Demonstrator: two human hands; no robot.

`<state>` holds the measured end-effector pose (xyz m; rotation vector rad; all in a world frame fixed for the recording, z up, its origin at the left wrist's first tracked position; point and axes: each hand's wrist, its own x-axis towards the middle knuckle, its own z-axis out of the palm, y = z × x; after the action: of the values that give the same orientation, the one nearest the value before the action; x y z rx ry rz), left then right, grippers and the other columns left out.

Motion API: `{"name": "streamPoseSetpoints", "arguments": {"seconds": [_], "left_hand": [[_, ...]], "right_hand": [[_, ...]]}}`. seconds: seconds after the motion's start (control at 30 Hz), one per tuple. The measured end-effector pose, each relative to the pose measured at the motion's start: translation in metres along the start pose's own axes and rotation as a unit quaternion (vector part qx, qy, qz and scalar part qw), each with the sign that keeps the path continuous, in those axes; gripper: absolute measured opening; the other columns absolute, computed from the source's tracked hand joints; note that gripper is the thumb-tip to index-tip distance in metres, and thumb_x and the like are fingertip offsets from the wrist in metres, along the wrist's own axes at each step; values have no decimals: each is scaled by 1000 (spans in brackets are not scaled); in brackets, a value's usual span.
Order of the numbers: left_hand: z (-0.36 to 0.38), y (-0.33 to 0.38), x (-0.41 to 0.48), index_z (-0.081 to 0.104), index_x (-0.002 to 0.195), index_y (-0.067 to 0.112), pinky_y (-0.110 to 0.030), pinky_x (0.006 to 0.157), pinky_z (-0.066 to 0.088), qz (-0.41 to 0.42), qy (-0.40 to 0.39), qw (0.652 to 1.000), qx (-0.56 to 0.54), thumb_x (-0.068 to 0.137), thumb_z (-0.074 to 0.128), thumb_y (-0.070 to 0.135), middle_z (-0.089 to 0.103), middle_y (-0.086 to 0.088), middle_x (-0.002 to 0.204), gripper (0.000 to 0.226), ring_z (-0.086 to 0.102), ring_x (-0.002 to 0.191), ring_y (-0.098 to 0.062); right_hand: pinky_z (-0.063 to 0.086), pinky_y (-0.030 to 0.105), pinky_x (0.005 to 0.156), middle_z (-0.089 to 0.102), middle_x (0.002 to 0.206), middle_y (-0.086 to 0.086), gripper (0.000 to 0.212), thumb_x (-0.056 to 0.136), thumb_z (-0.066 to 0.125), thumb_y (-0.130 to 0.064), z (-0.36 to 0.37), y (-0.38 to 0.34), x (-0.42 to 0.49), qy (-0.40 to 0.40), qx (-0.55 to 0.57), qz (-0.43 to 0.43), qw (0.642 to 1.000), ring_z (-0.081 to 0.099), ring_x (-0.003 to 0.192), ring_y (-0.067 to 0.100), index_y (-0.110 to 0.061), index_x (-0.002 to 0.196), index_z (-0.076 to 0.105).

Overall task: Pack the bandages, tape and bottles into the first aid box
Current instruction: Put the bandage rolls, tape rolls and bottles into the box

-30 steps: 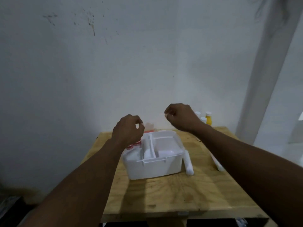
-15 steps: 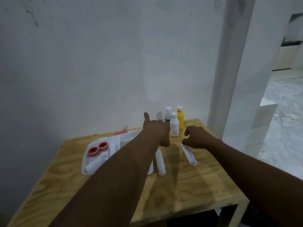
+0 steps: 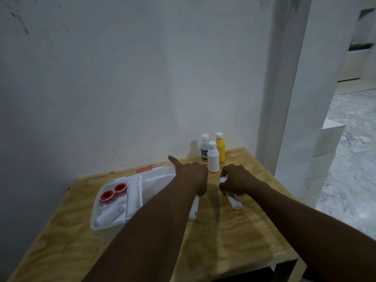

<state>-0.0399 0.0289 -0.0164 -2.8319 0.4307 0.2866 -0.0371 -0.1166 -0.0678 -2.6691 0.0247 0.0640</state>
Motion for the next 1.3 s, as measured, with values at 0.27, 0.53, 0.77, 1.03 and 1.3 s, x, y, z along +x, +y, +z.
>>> {"name": "streamPoseSetpoints", "arguments": {"seconds": [0.27, 0.53, 0.77, 1.03, 1.3], "left_hand": [[-41, -30, -13, 62, 124, 26, -70, 111, 23, 1, 109, 969, -223, 84, 69, 35, 62, -3, 122, 41, 57, 120, -31], [-56, -94, -41, 73, 97, 28, -35, 88, 55, 2, 235, 896, -378, 72, 77, 35, 68, 0, 96, 27, 66, 91, -21], [-56, -148, -79, 73, 98, 17, -22, 58, 47, -16, 261, 879, -399, 79, 81, 19, 68, 1, 85, 20, 61, 70, -10], [-23, -170, -102, 71, 97, 13, -20, 57, 48, -33, 196, 888, -415, 75, 89, 21, 72, -3, 88, 29, 70, 74, -17], [14, -162, -108, 72, 94, 18, -34, 73, 62, -8, 123, 911, -394, 68, 93, 28, 76, -3, 91, 35, 70, 74, -16]], "right_hand": [[48, 32, 71, 62, 94, 4, 24, 78, 69, -26, -51, -21, -5, 98, 22, -52, 994, 59, 86, 23, -14, 98, 63], [49, 34, 69, 60, 96, 4, 31, 77, 69, -25, -88, -79, -12, 149, 93, -102, 979, 59, 87, 26, -17, 105, 56], [56, 45, 83, 63, 110, 7, 38, 76, 68, -24, -87, -139, -27, 146, 116, -165, 969, 63, 88, 29, -16, 113, 61], [52, 32, 75, 65, 102, 3, 24, 74, 70, -21, -51, -166, -42, 109, 93, -209, 967, 61, 90, 22, -19, 98, 68], [48, 27, 74, 60, 103, -1, 35, 77, 75, -20, -18, -159, -58, 42, 0, -241, 970, 60, 94, 20, -20, 109, 62]]}}
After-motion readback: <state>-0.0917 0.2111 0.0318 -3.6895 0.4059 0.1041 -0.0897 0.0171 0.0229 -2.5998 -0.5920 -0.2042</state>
